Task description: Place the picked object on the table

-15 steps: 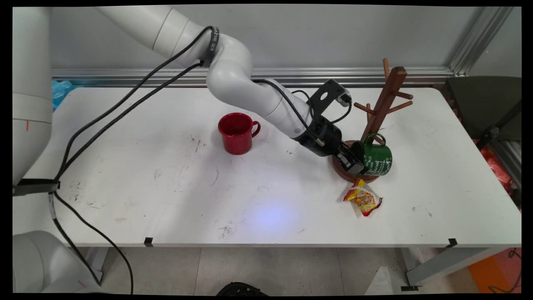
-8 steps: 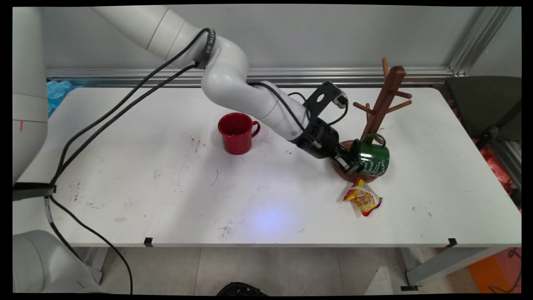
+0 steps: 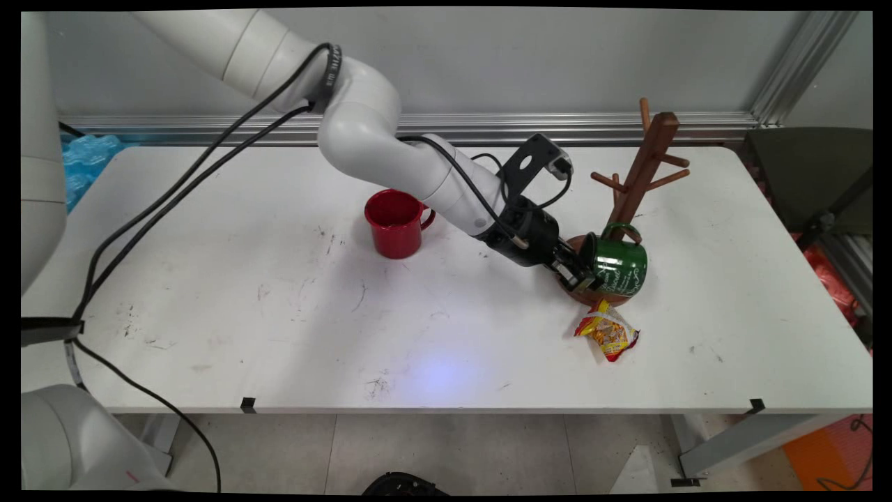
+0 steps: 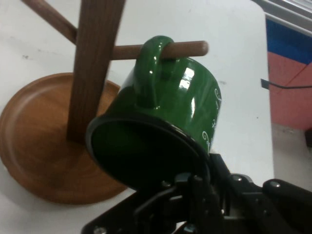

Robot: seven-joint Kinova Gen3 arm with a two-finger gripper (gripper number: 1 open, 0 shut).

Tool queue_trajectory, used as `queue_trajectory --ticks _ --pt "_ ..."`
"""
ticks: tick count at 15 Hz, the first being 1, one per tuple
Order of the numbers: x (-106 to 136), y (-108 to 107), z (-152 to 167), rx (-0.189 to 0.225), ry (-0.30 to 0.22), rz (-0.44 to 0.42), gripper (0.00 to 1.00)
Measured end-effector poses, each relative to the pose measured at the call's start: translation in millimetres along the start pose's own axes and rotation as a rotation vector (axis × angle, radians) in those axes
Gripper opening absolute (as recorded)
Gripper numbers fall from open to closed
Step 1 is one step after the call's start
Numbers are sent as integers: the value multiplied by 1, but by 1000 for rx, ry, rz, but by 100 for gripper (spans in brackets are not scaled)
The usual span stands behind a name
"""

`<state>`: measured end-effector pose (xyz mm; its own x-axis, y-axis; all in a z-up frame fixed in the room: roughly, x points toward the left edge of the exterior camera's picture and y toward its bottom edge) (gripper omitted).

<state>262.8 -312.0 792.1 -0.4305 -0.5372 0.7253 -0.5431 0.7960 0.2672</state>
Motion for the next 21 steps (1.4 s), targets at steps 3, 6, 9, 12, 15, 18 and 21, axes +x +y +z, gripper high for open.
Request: queue_trajectory --ticks 3,6,9,12,15,18,21 --pt "0 5 -8 -11 5 3 0" --pt "0 11 -16 -24 6 8 0" --pt "-1 16 -23 -35 6 11 0" --pt "0 20 -31 -46 9 16 0" --pt "0 23 -36 -52 10 20 0" --pt "-1 27 -43 -59 7 25 0" --pt "-4 31 -53 -68 -2 29 0"
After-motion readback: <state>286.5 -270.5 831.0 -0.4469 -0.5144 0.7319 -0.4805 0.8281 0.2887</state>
